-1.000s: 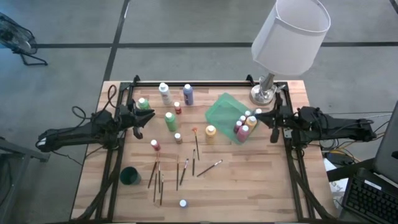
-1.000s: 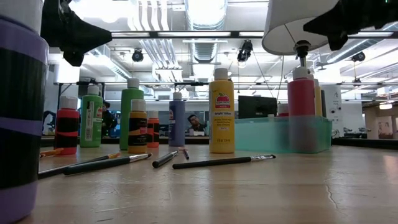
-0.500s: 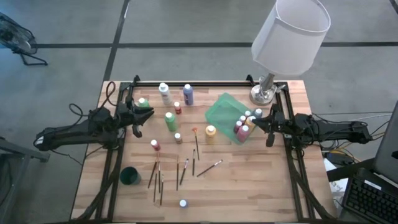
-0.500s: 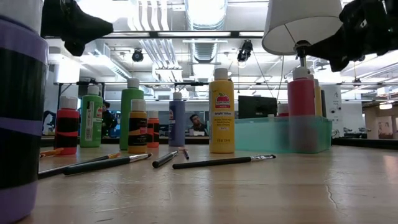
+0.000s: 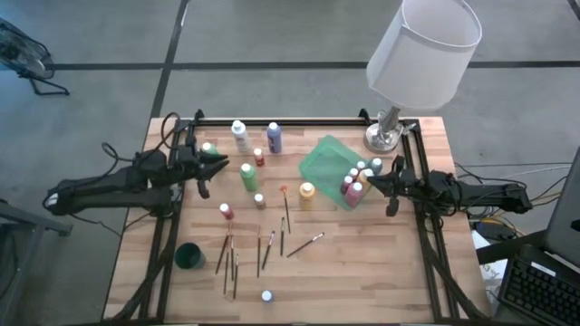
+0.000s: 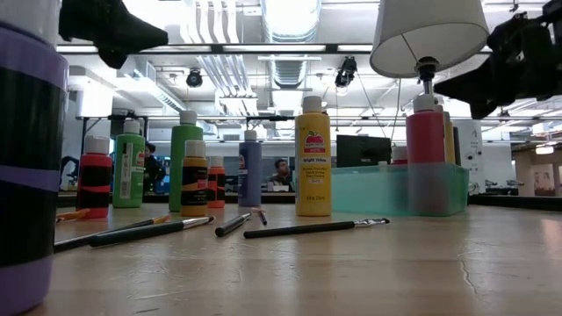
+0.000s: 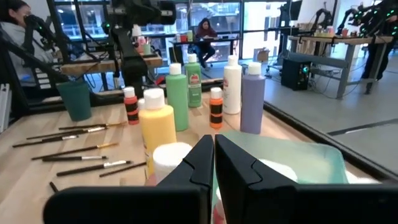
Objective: Pick & Place Paint Supplies
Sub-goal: Put the big blue paint bottle into the green bin
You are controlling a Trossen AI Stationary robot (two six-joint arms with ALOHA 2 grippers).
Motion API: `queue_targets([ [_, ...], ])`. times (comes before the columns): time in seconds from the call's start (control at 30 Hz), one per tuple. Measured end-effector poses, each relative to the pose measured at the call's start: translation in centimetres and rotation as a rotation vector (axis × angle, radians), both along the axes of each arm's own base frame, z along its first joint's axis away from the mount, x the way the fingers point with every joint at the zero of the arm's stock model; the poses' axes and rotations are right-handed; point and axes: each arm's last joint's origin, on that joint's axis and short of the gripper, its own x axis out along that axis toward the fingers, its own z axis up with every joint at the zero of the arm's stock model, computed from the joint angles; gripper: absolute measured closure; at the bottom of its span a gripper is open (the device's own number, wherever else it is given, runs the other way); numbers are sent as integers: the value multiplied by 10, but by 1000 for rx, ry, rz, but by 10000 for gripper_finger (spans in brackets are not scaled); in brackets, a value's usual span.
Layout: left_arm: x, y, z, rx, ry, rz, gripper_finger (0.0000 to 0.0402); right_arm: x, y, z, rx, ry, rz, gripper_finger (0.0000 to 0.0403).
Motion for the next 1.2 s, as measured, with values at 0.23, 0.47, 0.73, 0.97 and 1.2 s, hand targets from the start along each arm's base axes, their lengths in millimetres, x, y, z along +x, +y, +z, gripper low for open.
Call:
queue_targets([
  [0.23, 4, 1, 20, -10, -34, 4, 326, 0, 0, -1, -10, 12, -5, 390],
  [0.47, 14, 4, 40, -6, -38, 53, 326, 0, 0, -1, -11, 21, -5, 390],
  [0.73, 42, 12, 56, 70, 47, 71, 326, 1, 0, -1, -9, 23, -3, 390],
  [0.97, 73, 31, 57, 54, 134, 126, 326, 1, 7, -1, 45, 9, 239, 390],
  [1.2, 99, 54, 74, 48, 131, 173, 325, 1, 13, -1, 59, 20, 439, 390],
])
